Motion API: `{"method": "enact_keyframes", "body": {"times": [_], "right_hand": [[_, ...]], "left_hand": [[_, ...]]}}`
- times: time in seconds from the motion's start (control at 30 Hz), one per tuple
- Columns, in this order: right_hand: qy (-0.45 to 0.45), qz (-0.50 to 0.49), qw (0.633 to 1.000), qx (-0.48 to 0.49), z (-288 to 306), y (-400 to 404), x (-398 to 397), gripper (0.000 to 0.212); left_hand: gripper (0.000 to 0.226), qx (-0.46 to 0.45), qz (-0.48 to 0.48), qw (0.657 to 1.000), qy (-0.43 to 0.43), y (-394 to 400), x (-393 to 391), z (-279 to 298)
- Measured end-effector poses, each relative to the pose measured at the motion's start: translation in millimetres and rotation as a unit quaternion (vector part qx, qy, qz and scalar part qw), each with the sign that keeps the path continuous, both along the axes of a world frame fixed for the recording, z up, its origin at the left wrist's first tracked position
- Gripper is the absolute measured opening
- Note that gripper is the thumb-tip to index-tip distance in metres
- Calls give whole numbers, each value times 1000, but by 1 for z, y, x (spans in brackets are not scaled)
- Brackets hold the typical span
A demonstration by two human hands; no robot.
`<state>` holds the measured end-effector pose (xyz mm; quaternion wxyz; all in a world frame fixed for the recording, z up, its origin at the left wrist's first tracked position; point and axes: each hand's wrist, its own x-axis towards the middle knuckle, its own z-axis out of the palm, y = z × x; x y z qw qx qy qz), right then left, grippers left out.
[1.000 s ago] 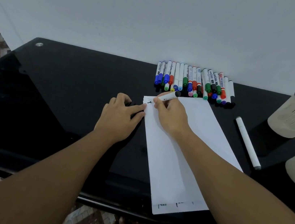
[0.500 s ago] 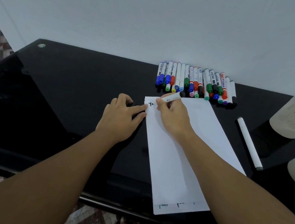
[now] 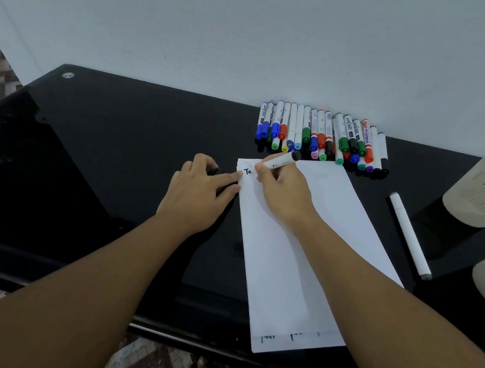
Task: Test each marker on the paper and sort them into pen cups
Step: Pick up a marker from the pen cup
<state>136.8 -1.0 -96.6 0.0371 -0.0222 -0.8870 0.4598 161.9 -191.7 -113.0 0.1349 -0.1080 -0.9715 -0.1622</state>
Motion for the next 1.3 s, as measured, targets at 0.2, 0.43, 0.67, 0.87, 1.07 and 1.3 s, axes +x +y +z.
{"method": "enact_keyframes", "body": {"times": [0.2,0.43,0.67,0.87,1.07,1.3], "right_hand": [[9,-21,1000,-9,-3,0,0,26],[5,-9,1000,7,1,0,1,27],[9,-24,1000,-8,1,0,2,28],[16,-13,1000,23,5,-1,5,28],[13,-26,1000,-5,4,-1,5,29],[6,-20,1000,5,5,-2,4,29]], "left_hand": [[40,9,-1,1000,3,0,0,-1],[40,5,0,1000,-1,0,0,-1],[40,3,1,1000,-5,0,0,1],[41,4,-1,1000,-10,1,0,2],[39,7,0,1000,-4,1,1,2],[39,8,-1,1000,-7,2,1,3]]}}
